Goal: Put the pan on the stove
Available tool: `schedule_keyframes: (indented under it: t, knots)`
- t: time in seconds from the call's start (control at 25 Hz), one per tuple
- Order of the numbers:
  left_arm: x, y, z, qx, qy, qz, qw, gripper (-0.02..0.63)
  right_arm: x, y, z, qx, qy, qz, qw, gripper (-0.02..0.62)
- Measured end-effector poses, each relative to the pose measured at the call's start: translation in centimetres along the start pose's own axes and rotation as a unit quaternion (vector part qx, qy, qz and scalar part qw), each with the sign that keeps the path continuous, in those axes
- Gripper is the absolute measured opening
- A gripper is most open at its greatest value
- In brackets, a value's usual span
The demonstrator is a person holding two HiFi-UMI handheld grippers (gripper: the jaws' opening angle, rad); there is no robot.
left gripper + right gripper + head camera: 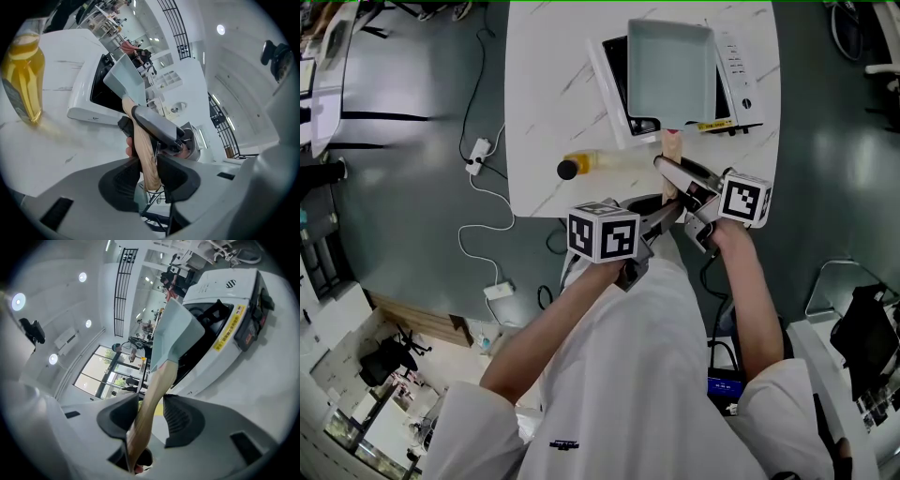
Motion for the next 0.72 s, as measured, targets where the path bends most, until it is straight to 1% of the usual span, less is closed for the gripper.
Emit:
schedule_keyframes:
  t: [0.16, 0.2, 0.24, 0.32, 0.4, 0.44, 0.56, 0.64, 0.72]
  knots:
    - [-0.2, 0.0, -0.1, 0.007, -0.002, -0.007, 0.9999, 0.123, -0.1, 0.1, 0.0, 0.002, 0.004, -0.009, 1.0, 0.175]
    - [-0.2, 0.0, -0.2, 0.01, -0.002, -0.009, 0.9999, 0.124, -0.3, 0.1, -0.1, 0.002, 0.005, -0.012, 1.0, 0.201]
    - [-0.2, -0.1, -0.4, 0.013, -0.001, -0.011, 0.9999, 0.14, -0.3, 0.1, -0.2, 0.004, 0.007, -0.012, 1.0, 0.237]
    - [-0.2, -0.3, -0.8, 0.022, 0.002, -0.015, 0.9996, 0.141, -0.2, -0.2, -0.6, 0.017, 0.015, -0.002, 1.0, 0.273]
    - [-0.1, -0.6, -1.3, 0.029, -0.001, -0.008, 0.9995, 0.141, -0.3, -0.5, -1.1, 0.032, 0.024, 0.003, 0.999, 0.299]
    - [0.0, -0.8, -1.5, 0.031, -0.005, 0.003, 0.9995, 0.141, -0.3, -0.7, -1.4, 0.037, 0.031, 0.0, 0.999, 0.31]
    - [0.8, -1.2, -2.3, 0.032, -0.026, 0.049, 0.9979, 0.143, -0.8, -1.3, -2.4, 0.054, 0.047, -0.015, 0.997, 0.31]
    - [1.4, -1.6, -2.9, 0.033, -0.04, 0.079, 0.9955, 0.141, -1.5, -1.7, -3.0, 0.064, 0.054, -0.031, 0.996, 0.31]
    - [2.0, -2.0, -3.7, 0.034, -0.056, 0.108, 0.992, 0.138, -2.3, -1.9, -3.7, 0.069, 0.073, -0.051, 0.994, 0.311]
Point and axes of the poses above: the fingertips, and each gripper's own axes: z forward along the fingers, x to its right, y out of its underside, the point moved 9 cm from there along -z, backward along the fingers, and after that the axes turned 9 degrees about y, right-handed, at the moved point
